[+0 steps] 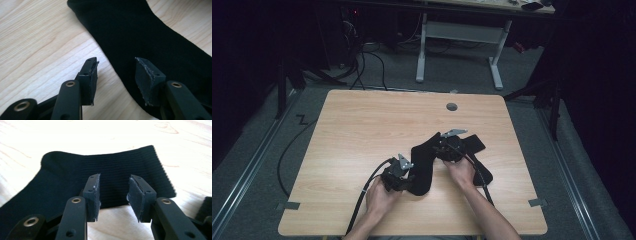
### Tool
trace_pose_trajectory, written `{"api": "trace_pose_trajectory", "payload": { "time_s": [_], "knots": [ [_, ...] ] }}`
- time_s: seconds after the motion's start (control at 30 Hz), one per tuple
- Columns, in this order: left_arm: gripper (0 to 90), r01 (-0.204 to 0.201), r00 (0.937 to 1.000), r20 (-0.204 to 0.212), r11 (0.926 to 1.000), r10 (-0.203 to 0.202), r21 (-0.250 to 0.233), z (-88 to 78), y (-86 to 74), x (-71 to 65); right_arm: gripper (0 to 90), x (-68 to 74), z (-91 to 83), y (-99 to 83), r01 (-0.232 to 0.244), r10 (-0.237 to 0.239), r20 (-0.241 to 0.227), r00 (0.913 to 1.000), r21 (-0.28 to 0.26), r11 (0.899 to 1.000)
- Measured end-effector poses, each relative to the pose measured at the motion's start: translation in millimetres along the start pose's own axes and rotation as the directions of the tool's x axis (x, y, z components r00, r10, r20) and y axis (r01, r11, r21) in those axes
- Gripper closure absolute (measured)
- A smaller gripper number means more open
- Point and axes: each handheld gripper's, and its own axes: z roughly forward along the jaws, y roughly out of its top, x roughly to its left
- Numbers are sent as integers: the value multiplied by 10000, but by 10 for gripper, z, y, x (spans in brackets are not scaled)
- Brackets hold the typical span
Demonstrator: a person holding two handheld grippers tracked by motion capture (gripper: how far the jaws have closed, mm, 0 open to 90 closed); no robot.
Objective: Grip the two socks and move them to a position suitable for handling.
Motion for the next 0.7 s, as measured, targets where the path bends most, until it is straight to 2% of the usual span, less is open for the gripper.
{"api": "trace_pose_trajectory", "payload": {
  "time_s": [0.17, 0.23, 0.33, 0.4, 0.47, 0.53, 0.63, 0.7],
  "knots": [
    [518, 27, 9998, 212, 9999, -24, -154, 20, 3, -69, 632, 63, 146, 4, 220, -223, 66, 9997, 435, 9988],
    [514, 71, 9995, 320, 9997, -64, -224, 33, 6, -78, 635, 77, 194, 6, 290, -293, 97, 9995, 289, 9992],
    [504, 125, 9990, 426, 9996, -113, -268, 53, 23, -100, 632, 54, 260, 55, 122, -121, -97, 9999, 84, 9999],
    [493, 74, 9988, 494, 9996, -60, -280, 60, 32, -112, 624, 65, 281, 86, 173, -172, -186, 9997, 62, 9998],
    [482, 88, 9989, 468, 9993, -71, -370, 61, 32, -106, 616, 85, 245, 90, 92, -94, -426, 9991, -55, 9999],
    [479, 162, 9990, 420, 9982, -138, -574, 46, 29, -85, 616, 137, 163, 73, 372, -383, -535, 9978, -223, 9991],
    [479, 531, 9983, 268, 9947, -509, -882, 46, 36, -18, 622, 198, 45, 30, 681, -703, -608, 9957, -377, 9970],
    [478, 730, 9973, 170, 9929, -717, -943, 63, 49, 30, 631, 217, 26, 8, 893, -912, -521, 9945, -377, 9953]
  ]
}}
